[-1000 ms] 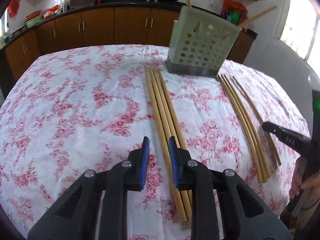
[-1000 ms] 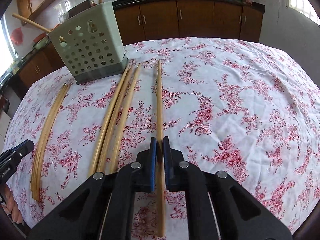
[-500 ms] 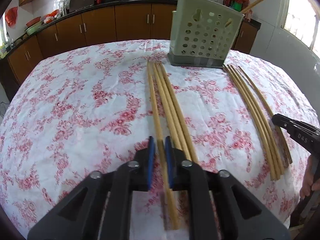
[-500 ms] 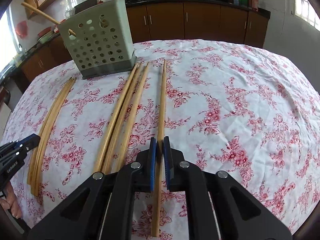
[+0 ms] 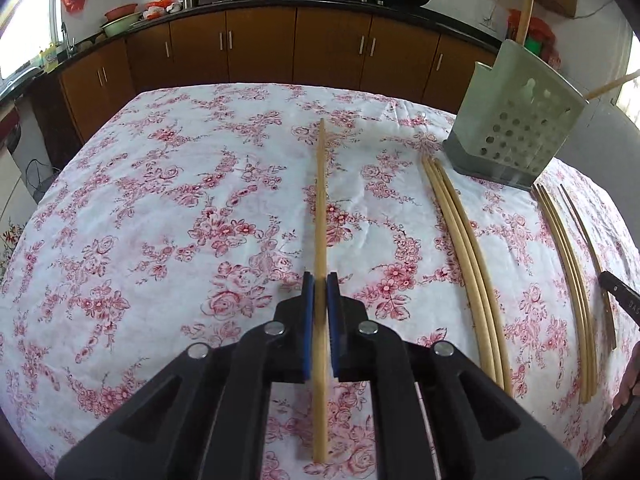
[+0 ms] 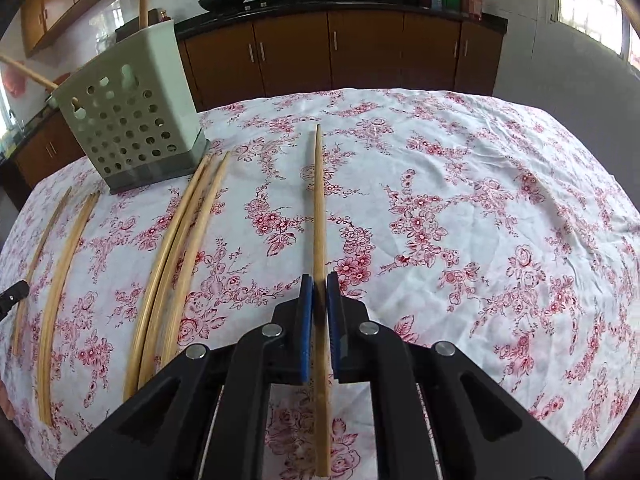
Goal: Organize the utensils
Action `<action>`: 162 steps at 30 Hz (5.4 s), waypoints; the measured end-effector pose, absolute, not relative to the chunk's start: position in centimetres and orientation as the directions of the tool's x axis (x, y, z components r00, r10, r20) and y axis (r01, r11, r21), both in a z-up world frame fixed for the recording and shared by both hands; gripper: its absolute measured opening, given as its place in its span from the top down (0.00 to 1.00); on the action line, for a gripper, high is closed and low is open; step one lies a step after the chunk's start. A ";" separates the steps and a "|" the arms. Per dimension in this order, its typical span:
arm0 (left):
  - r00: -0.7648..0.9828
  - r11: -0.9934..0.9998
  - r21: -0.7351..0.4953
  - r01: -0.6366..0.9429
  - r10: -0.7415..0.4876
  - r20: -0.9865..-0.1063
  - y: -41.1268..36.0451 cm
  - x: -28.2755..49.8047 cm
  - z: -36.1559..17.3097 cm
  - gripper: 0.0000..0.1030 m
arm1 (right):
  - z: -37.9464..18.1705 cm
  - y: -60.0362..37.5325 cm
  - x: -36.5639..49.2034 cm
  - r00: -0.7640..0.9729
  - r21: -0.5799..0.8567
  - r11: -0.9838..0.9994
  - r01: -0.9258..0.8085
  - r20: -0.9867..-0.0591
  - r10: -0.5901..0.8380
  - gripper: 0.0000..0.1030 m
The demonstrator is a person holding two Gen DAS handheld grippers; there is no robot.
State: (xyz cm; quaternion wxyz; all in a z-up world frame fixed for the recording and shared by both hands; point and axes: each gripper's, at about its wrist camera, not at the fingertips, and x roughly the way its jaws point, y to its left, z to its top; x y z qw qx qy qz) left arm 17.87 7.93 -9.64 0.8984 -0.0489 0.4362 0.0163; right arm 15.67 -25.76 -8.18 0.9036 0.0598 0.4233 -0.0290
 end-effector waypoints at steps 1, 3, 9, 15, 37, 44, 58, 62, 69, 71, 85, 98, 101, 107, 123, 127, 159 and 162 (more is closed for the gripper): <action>0.619 0.995 -0.076 -0.072 -0.015 -0.785 7.9 17.9 -9.6 0.91 | -8.2 -25.8 15.6 0.640 0.085 0.991 0.103 -0.768 -0.001 0.92; 0.620 0.993 -0.091 -0.072 -0.027 -0.784 8.1 18.0 -9.6 0.91 | -8.1 -25.7 15.7 0.640 0.090 0.991 0.103 -0.768 0.004 0.92; 0.623 0.990 -0.120 -0.073 -0.049 -0.781 8.7 17.7 -9.8 0.91 | -8.1 -25.9 15.8 0.639 0.092 0.990 0.102 -0.769 0.006 0.91; 0.622 0.989 -0.129 -0.074 -0.055 -0.781 8.8 17.6 -9.8 0.91 | -8.1 -25.8 15.8 0.638 0.096 0.990 0.101 -0.770 0.009 0.91; 0.623 0.988 -0.135 -0.076 -0.059 -0.780 8.8 17.6 -9.8 0.91 | -8.1 -25.8 15.8 0.637 0.097 0.990 0.100 -0.771 0.011 0.91; 0.622 0.988 -0.135 -0.076 -0.059 -0.780 8.9 17.6 -9.8 0.91 | -8.1 -25.8 15.8 0.637 0.098 0.990 0.100 -0.771 0.012 0.91; 0.622 0.988 -0.135 -0.075 -0.059 -0.781 8.9 17.6 -9.8 0.91 | -8.1 -25.8 15.8 0.637 0.098 0.990 0.100 -0.771 0.012 0.91; 0.622 0.988 -0.135 -0.075 -0.059 -0.781 8.8 17.6 -9.8 0.91 | -8.1 -25.8 15.8 0.637 0.098 0.990 0.100 -0.771 0.012 0.91; 0.622 0.988 -0.135 -0.075 -0.059 -0.781 8.9 17.6 -9.8 0.91 | -8.1 -25.8 15.8 0.637 0.099 0.990 0.099 -0.771 0.013 0.91; 0.622 0.988 -0.134 -0.075 -0.059 -0.781 8.9 17.6 -9.8 0.91 | -8.1 -25.8 15.8 0.637 0.099 0.990 0.099 -0.771 0.013 0.91; 0.622 0.988 -0.135 -0.075 -0.060 -0.781 8.9 17.7 -9.8 0.90 | -8.0 -25.8 15.8 0.637 0.101 0.990 0.099 -0.770 0.015 0.91; 0.613 0.999 -0.048 -0.021 -0.025 -0.790 7.7 15.5 -9.6 0.92 | -7.9 -26.0 14.4 0.637 0.118 0.989 0.085 -0.770 0.037 0.92; 0.614 0.999 -0.039 -0.014 -0.022 -0.789 7.6 15.5 -9.1 0.92 | -7.0 -26.3 14.1 0.649 0.130 0.988 0.087 -0.759 0.043 0.93; 0.736 0.999 -0.052 -0.014 -0.025 -0.676 8.1 14.7 -3.2 0.92 | -2.1 -26.9 13.2 0.750 0.126 0.989 0.080 -0.661 0.023 0.93; 0.868 0.997 -0.076 0.025 -0.059 -0.494 7.3 14.8 7.8 0.92 | 7.9 -26.7 13.0 0.888 0.152 0.988 0.012 -0.456 0.060 0.93; 0.883 0.993 -0.097 0.073 -0.109 -0.457 6.2 14.5 9.9 0.92 | 10.4 -25.9 12.9 0.914 0.181 0.983 -0.036 -0.391 0.105 0.93; 0.953 0.969 -0.199 0.144 -0.190 -0.238 -3.0 25.4 12.5 0.92 | 11.4 -20.9 20.2 0.960 0.222 0.964 -0.146 -0.205 0.193 0.92; 0.948 0.968 -0.204 0.147 -0.197 -0.252 -2.4 25.1 11.7 0.91 | 11.3 -20.7 19.8 0.955 0.233 0.961 -0.151 -0.215 0.203 0.90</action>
